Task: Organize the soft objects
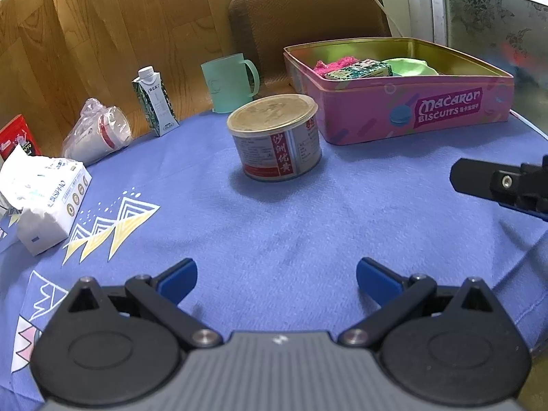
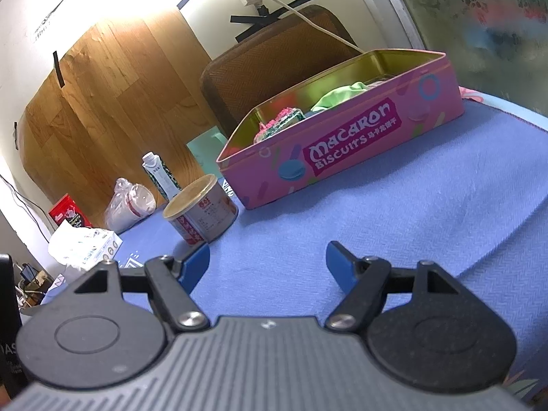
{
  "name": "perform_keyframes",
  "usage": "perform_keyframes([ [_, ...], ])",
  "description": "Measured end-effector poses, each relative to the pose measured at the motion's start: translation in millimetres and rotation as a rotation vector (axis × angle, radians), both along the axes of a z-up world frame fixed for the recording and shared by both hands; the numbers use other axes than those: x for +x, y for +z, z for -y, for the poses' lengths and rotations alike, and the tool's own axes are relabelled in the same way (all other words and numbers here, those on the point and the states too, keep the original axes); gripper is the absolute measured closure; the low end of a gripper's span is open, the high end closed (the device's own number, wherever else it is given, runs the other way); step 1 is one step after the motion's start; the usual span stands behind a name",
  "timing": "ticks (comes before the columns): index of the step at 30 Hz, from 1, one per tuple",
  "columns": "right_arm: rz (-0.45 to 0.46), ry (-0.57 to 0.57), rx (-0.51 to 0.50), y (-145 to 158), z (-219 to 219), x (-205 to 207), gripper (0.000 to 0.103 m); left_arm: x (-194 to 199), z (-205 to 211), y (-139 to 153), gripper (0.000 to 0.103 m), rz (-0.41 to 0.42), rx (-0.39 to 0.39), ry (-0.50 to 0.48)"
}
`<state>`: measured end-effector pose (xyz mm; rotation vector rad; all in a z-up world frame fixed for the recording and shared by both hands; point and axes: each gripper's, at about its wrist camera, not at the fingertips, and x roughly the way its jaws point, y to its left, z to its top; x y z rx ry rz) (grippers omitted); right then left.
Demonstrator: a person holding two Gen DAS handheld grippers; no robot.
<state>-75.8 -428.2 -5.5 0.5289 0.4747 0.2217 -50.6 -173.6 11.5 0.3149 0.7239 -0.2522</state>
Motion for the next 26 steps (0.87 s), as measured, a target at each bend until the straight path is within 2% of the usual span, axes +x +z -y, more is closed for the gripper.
perform_keyframes([
  [16, 0.015, 0.0, -0.042, 8.1, -16.9, -6.6, 0.026, -2.8, -13.3, 5.0, 0.0, -0.008, -0.055, 0.007],
  [26, 0.019, 0.001, -0.072, 11.6, -27.8, -8.1, 0.026, -5.4, -22.6, 8.9, 0.0, -0.003, -0.12, -0.023],
])
